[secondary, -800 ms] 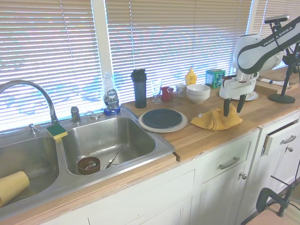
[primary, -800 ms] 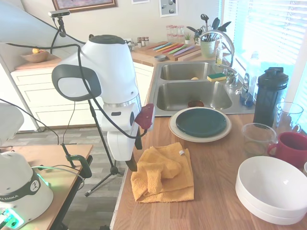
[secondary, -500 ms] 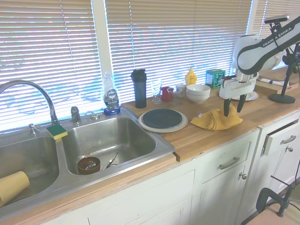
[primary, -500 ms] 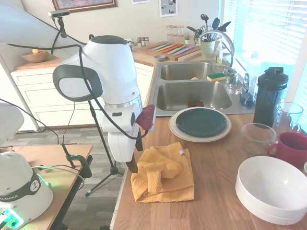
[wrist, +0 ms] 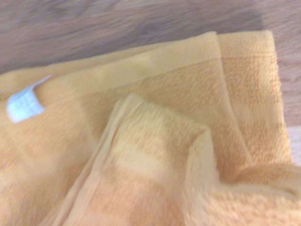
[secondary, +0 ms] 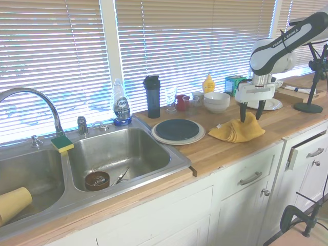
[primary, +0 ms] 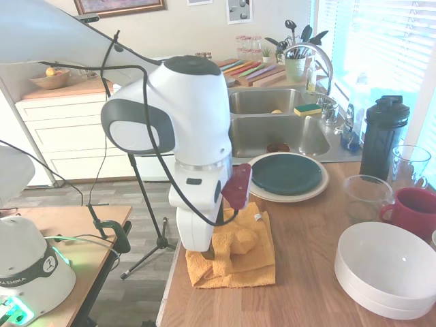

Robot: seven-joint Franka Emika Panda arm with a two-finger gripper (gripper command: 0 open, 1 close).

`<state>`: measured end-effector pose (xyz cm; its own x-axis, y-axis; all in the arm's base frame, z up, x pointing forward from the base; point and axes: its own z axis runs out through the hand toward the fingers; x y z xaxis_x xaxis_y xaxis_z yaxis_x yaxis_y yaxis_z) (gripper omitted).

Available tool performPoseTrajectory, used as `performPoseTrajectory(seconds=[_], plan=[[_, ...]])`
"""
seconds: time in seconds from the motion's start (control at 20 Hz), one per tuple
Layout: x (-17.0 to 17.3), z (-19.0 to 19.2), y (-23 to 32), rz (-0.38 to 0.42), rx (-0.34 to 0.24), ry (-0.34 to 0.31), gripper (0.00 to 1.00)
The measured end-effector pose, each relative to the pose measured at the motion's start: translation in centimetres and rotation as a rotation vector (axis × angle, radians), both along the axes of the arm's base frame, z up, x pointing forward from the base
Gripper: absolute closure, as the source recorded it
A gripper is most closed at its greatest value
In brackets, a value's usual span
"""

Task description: Wipe the blue plate in clockwise motion

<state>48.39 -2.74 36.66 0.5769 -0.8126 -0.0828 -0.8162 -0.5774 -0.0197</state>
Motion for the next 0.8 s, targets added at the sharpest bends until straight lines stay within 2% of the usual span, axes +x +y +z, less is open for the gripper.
performPoseTrajectory(seconds=[0.2, 0.45, 0.8], plan=[[0.8, -1.1, -1.3, -0.059, 0.064, 0.081, 0.00], [1.1, -1.9, -2.0, -0.067, 0.167, 0.156, 0.00], [2.8, -5.1, -2.2, -0.067, 0.186, 0.222, 0.00]])
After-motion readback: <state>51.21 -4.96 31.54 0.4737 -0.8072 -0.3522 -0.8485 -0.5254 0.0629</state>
